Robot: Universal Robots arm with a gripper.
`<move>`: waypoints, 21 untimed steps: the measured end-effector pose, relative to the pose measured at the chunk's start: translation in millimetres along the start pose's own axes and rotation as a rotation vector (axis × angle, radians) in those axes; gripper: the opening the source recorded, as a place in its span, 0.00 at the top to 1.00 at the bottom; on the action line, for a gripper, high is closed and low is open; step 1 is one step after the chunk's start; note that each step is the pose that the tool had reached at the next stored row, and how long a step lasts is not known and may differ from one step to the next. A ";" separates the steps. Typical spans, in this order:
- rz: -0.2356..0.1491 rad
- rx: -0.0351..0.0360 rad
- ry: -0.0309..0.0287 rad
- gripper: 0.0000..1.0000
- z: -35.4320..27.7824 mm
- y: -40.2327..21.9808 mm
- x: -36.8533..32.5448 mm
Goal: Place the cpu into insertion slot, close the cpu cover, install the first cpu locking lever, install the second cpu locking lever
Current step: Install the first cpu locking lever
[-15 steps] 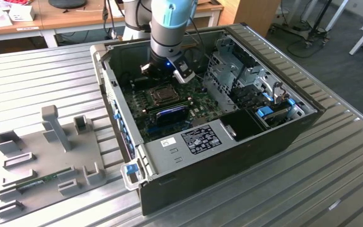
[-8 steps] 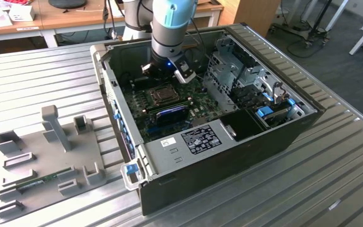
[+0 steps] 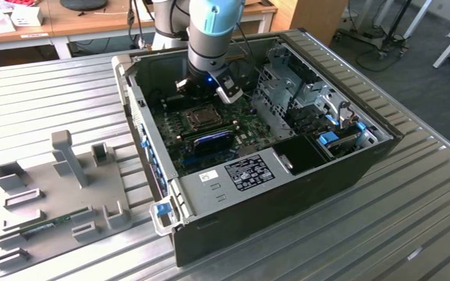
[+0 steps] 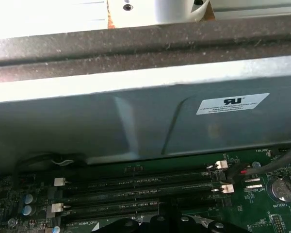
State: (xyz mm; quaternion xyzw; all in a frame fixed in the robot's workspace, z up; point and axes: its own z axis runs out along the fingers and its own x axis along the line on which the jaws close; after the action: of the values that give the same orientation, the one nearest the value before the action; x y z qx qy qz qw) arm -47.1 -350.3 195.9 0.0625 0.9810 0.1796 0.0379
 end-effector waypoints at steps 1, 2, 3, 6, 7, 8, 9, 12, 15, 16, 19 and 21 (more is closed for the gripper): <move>0.000 0.0000 0.0000 0.90 0.0 0.0 0.0; 0.000 0.0000 0.0000 0.90 0.1 0.0 0.0; 0.000 -0.0002 -0.0001 0.90 0.4 -0.1 0.0; 0.000 0.0000 0.0000 0.90 2.1 -0.8 0.1; 0.000 0.0002 0.0000 0.90 2.8 -1.0 0.1; 0.000 0.0002 0.0000 0.90 3.2 -1.2 0.2; 0.000 0.0004 0.0000 0.90 3.4 -1.4 0.2; 0.000 0.0006 0.0001 0.90 3.6 -1.4 0.2; 0.000 -0.0001 -0.0002 0.90 4.2 -1.7 0.2; 0.000 0.0000 -0.0002 0.90 4.9 -2.0 0.3; 0.000 0.0004 0.0001 0.90 6.3 -2.6 0.3; 0.000 0.0005 0.0000 0.90 7.0 -2.9 0.4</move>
State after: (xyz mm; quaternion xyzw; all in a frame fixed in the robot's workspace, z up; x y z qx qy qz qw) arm -47.1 -350.5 188.3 0.0625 0.9811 0.1793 0.0379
